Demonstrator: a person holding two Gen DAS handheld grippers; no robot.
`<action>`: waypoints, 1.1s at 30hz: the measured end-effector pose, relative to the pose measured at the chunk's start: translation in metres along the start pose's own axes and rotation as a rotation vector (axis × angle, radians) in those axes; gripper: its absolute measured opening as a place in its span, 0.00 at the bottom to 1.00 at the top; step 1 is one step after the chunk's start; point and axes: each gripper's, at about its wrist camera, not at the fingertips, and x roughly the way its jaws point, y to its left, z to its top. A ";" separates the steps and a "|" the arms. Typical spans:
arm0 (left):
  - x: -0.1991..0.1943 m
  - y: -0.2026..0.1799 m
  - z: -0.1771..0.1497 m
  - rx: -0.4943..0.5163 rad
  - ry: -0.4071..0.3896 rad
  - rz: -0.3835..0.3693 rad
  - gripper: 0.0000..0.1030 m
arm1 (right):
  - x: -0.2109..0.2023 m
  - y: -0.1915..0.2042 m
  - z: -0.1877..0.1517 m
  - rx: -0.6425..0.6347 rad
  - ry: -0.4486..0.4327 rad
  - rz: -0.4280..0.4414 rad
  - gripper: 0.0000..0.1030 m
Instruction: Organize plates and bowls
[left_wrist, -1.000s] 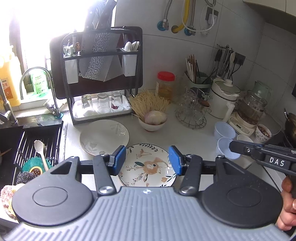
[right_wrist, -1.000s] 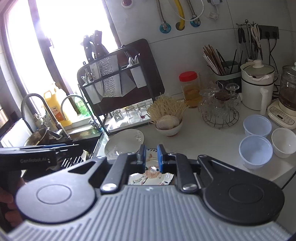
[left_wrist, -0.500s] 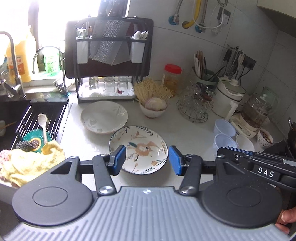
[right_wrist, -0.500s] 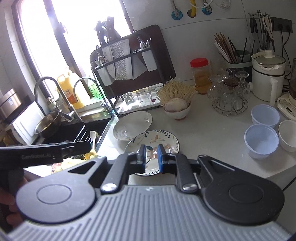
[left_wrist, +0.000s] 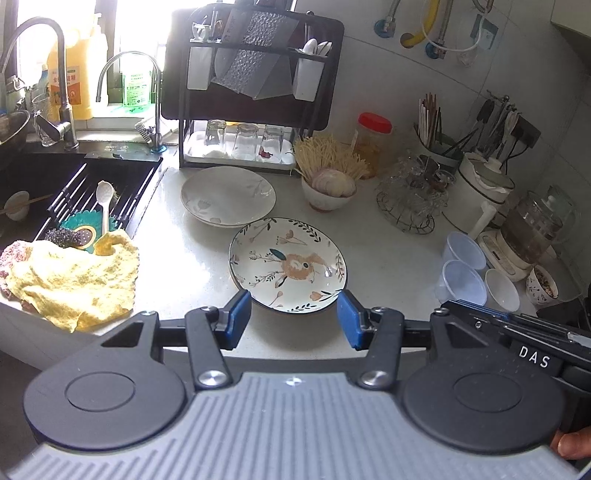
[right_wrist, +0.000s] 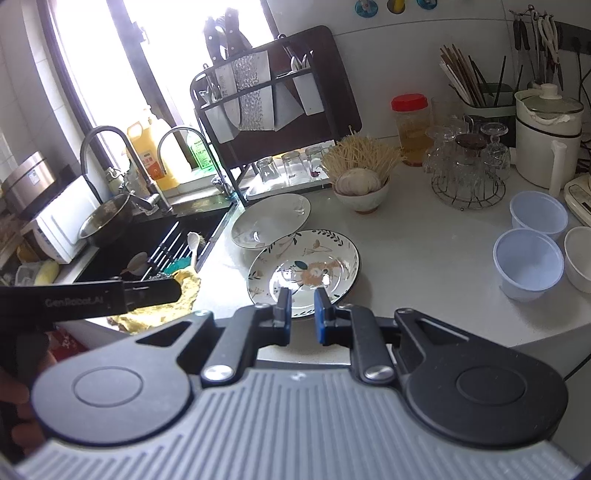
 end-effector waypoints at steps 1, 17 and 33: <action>0.001 0.000 0.000 -0.002 0.000 0.003 0.56 | 0.002 -0.001 0.000 -0.001 0.005 -0.001 0.16; 0.052 0.038 0.037 -0.034 0.032 0.006 0.56 | 0.054 0.000 0.023 0.006 0.046 -0.018 0.16; 0.148 0.107 0.114 -0.023 0.086 -0.034 0.57 | 0.148 0.012 0.064 0.072 0.092 -0.067 0.16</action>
